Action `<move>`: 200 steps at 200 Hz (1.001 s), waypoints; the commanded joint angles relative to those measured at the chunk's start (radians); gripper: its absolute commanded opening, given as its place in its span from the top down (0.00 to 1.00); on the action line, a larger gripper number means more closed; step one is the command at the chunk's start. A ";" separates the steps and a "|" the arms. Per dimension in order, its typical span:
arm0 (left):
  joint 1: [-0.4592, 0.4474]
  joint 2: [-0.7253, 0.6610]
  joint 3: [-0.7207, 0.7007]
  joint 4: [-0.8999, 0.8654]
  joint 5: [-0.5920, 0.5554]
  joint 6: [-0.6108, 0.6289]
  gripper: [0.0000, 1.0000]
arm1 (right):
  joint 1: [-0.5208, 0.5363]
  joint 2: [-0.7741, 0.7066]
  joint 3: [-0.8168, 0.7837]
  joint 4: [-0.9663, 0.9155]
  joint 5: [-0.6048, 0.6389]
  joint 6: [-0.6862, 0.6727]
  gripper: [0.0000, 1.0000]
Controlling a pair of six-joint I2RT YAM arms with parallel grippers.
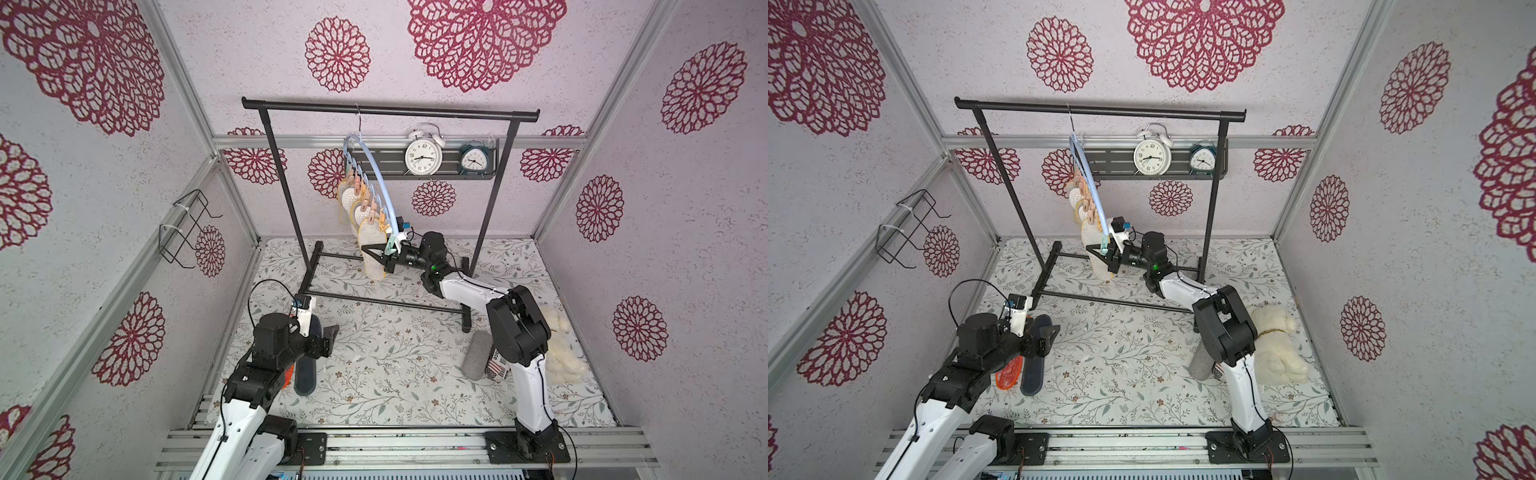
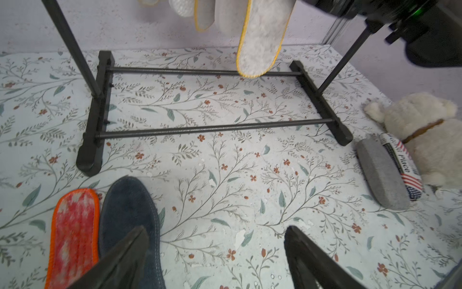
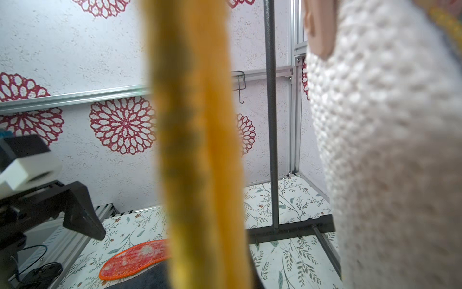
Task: Take the shoe insoles off the hanger
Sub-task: Remove the insole from the hanger.
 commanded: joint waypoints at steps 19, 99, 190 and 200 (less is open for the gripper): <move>0.027 0.198 0.266 0.150 0.225 0.067 0.11 | -0.006 -0.038 -0.014 0.071 -0.067 0.064 1.00; 0.102 0.852 0.890 0.278 0.618 0.060 0.18 | -0.013 -0.059 -0.029 0.080 -0.191 0.147 1.00; 0.059 1.067 1.056 0.512 0.857 -0.135 0.22 | -0.025 -0.036 0.015 0.062 -0.248 0.203 1.00; 0.054 1.077 1.067 0.510 0.863 -0.138 0.23 | -0.025 -0.033 0.024 0.058 -0.253 0.205 1.00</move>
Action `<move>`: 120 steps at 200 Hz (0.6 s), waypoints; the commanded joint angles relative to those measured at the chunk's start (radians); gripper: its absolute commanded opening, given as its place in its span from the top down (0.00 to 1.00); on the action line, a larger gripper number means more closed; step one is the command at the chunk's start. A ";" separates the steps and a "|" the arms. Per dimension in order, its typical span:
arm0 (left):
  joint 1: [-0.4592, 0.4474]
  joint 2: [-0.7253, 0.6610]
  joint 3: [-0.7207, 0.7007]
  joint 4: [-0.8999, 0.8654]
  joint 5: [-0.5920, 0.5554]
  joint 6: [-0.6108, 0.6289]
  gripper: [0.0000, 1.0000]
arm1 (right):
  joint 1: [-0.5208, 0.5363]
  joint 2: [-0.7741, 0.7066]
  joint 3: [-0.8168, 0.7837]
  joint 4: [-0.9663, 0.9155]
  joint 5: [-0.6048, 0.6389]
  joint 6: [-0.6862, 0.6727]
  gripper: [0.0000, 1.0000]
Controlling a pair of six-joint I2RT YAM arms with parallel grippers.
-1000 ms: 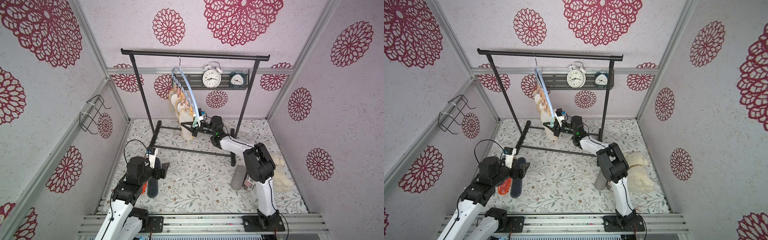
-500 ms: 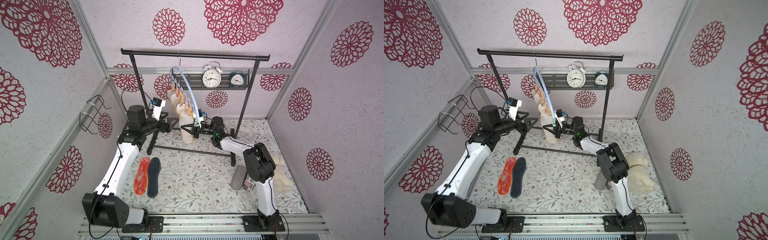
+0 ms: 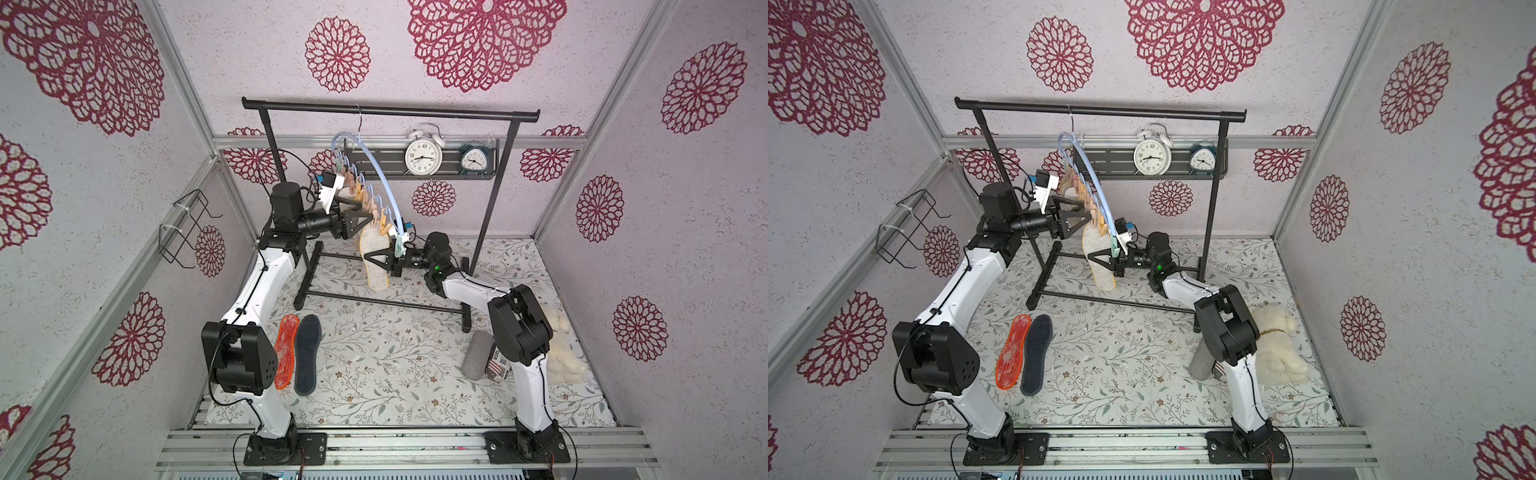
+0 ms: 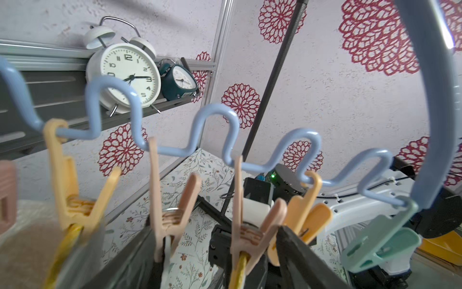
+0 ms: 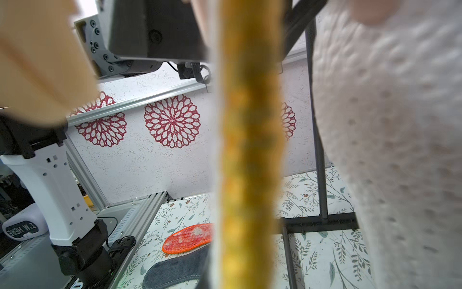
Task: Take the shoe insoles off the hanger
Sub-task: Remove the insole from the hanger, then open the clamp at the hanger.
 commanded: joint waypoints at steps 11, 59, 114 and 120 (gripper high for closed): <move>-0.023 0.031 0.043 0.074 0.072 -0.057 0.24 | -0.002 -0.027 0.050 -0.003 -0.049 0.025 1.00; -0.027 0.045 0.058 0.099 0.079 -0.083 0.31 | -0.005 -0.016 0.063 -0.002 -0.054 0.036 1.00; -0.053 0.068 0.072 0.151 0.091 -0.127 0.52 | -0.005 -0.010 0.062 0.001 -0.057 0.040 1.00; -0.054 0.069 0.072 0.153 0.091 -0.129 0.54 | -0.004 -0.009 0.063 0.003 -0.057 0.043 1.00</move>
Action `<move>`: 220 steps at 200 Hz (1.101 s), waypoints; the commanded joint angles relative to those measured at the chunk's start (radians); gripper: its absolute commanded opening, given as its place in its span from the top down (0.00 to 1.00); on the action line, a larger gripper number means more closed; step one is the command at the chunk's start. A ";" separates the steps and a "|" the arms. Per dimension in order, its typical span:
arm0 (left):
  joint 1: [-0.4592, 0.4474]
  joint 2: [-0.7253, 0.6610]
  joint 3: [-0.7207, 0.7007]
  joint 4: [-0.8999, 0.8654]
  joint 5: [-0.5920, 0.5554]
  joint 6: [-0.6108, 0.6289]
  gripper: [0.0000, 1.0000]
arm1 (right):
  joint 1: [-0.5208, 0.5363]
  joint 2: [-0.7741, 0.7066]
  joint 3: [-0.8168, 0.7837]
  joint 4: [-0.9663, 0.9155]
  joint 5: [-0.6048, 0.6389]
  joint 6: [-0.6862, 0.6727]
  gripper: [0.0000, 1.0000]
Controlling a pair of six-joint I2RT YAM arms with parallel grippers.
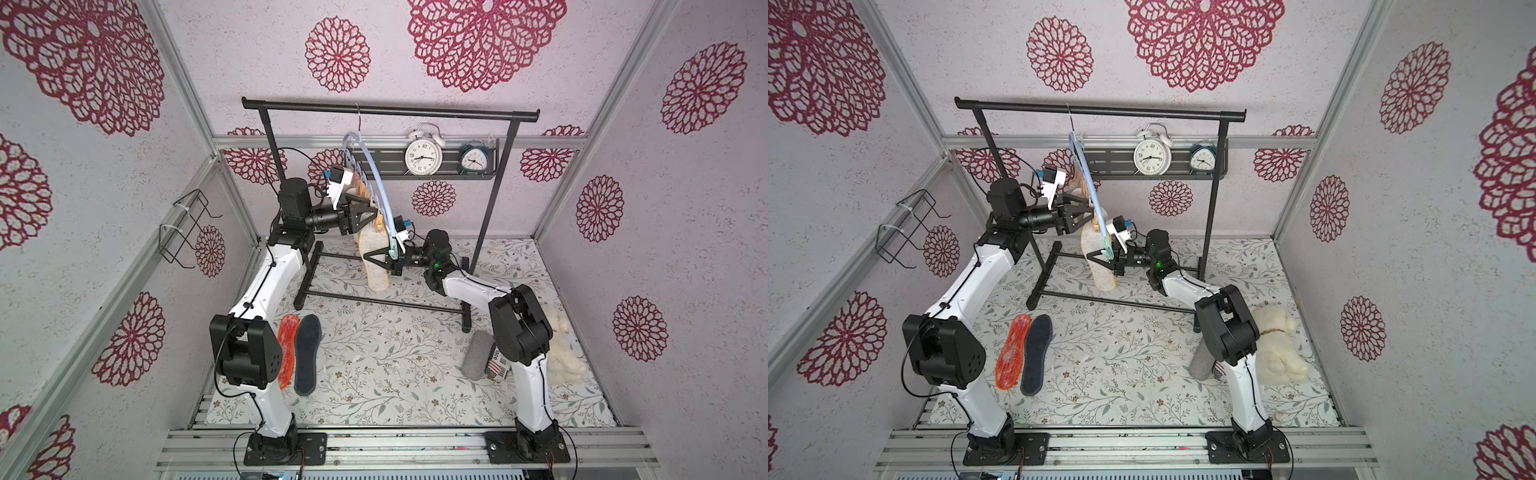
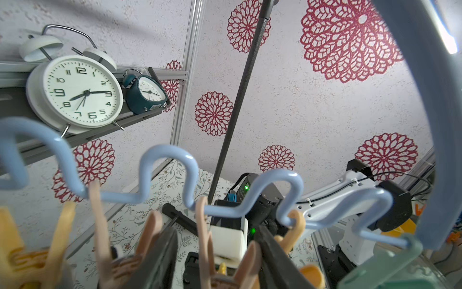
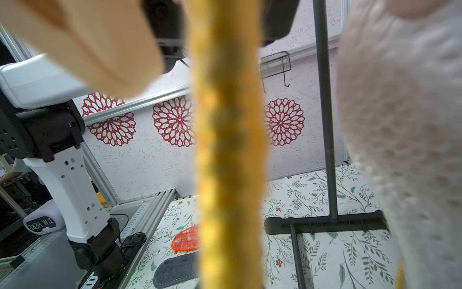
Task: Take the shoe insoles off the hanger
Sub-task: Open the clamp at the hanger.
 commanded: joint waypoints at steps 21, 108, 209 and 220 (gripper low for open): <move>-0.020 0.014 0.019 0.053 0.015 -0.033 0.66 | -0.004 -0.007 0.037 0.035 -0.020 0.021 1.00; -0.016 -0.003 0.038 0.013 -0.068 -0.004 1.00 | -0.004 -0.080 -0.085 -0.064 0.090 -0.053 1.00; -0.008 -0.017 0.049 -0.112 -0.187 0.093 1.00 | 0.192 -0.334 -0.152 -1.419 1.084 -0.011 1.00; -0.008 -0.019 0.044 -0.113 -0.190 0.094 1.00 | 0.216 -0.316 -0.135 -1.547 1.160 0.070 1.00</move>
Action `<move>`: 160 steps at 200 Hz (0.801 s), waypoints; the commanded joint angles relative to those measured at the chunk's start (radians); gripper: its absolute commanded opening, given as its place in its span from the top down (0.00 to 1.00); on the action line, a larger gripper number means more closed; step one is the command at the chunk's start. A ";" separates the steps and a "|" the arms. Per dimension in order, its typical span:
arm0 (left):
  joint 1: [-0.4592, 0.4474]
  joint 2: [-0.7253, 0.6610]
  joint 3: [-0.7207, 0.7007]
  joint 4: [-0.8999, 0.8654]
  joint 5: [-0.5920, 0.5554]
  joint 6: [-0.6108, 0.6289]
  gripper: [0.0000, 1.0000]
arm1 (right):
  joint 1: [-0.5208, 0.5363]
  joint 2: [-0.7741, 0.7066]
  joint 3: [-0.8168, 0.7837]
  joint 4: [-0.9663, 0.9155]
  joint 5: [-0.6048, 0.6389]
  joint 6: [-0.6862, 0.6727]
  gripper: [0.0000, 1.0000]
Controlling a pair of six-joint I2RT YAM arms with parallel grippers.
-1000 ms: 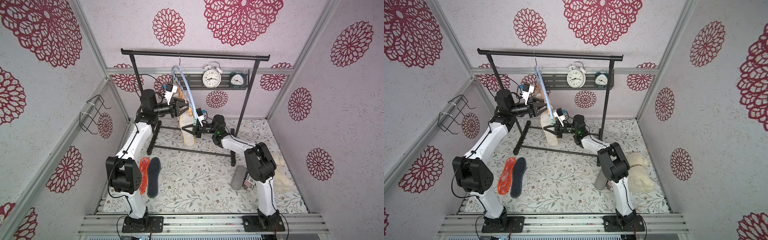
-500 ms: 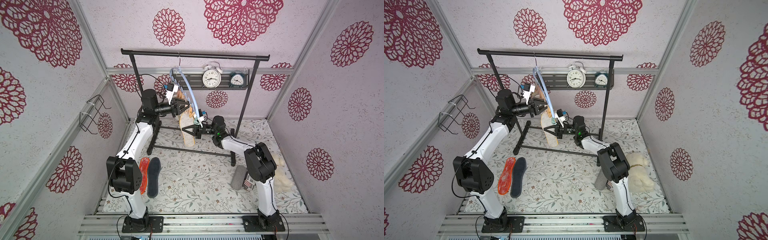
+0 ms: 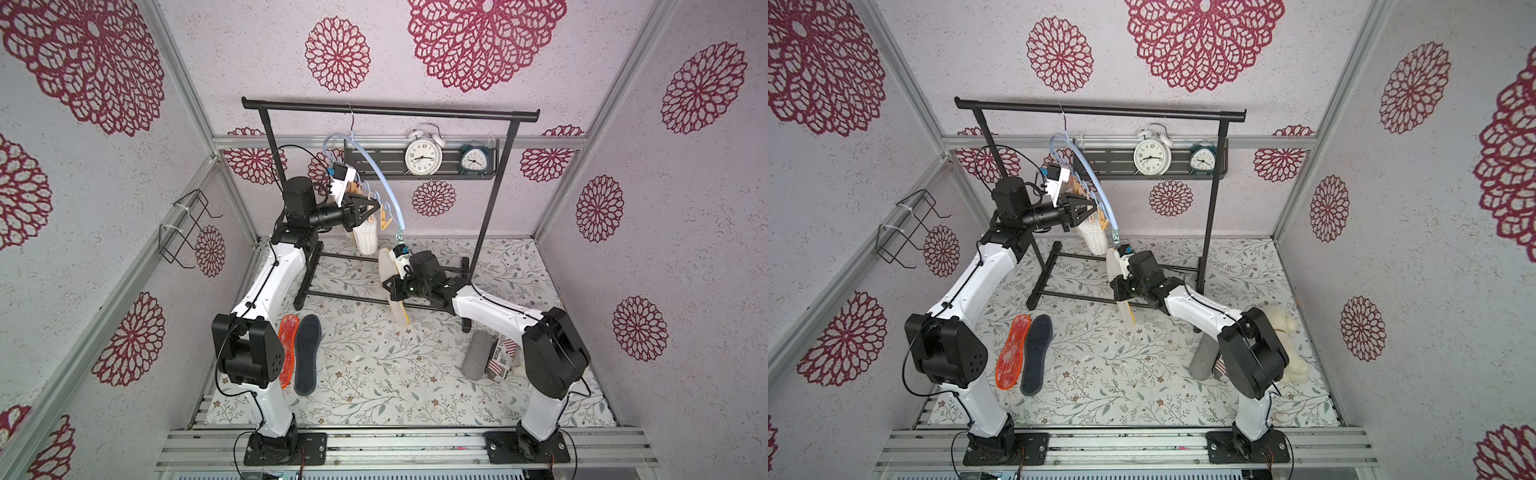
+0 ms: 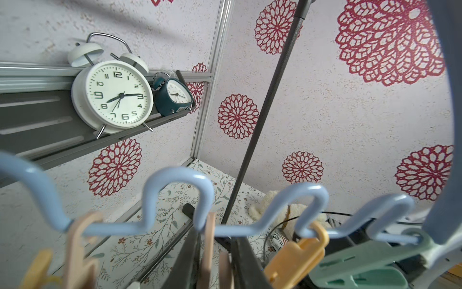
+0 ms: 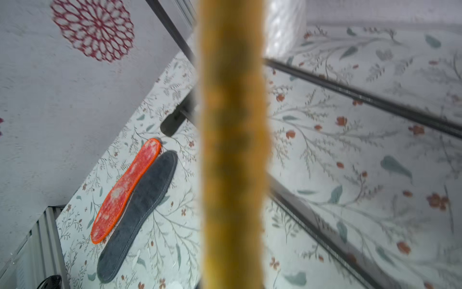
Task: Take the shoe insoles off the hanger
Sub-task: Open the clamp at the hanger, then place the insole at the center of the board.
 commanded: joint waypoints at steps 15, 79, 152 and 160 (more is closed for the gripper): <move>0.005 -0.026 0.008 -0.029 -0.027 0.028 1.00 | 0.099 0.029 0.064 -0.574 0.309 0.183 1.00; 0.008 -0.028 -0.010 -0.026 -0.041 0.025 1.00 | 0.238 0.241 0.209 -0.688 0.287 0.313 0.97; 0.015 -0.040 -0.041 -0.025 -0.036 0.029 1.00 | 0.331 0.607 0.801 -0.905 0.194 0.206 0.59; 0.016 -0.042 -0.044 -0.023 -0.036 0.029 1.00 | 0.338 0.642 0.884 -0.946 0.201 0.188 0.57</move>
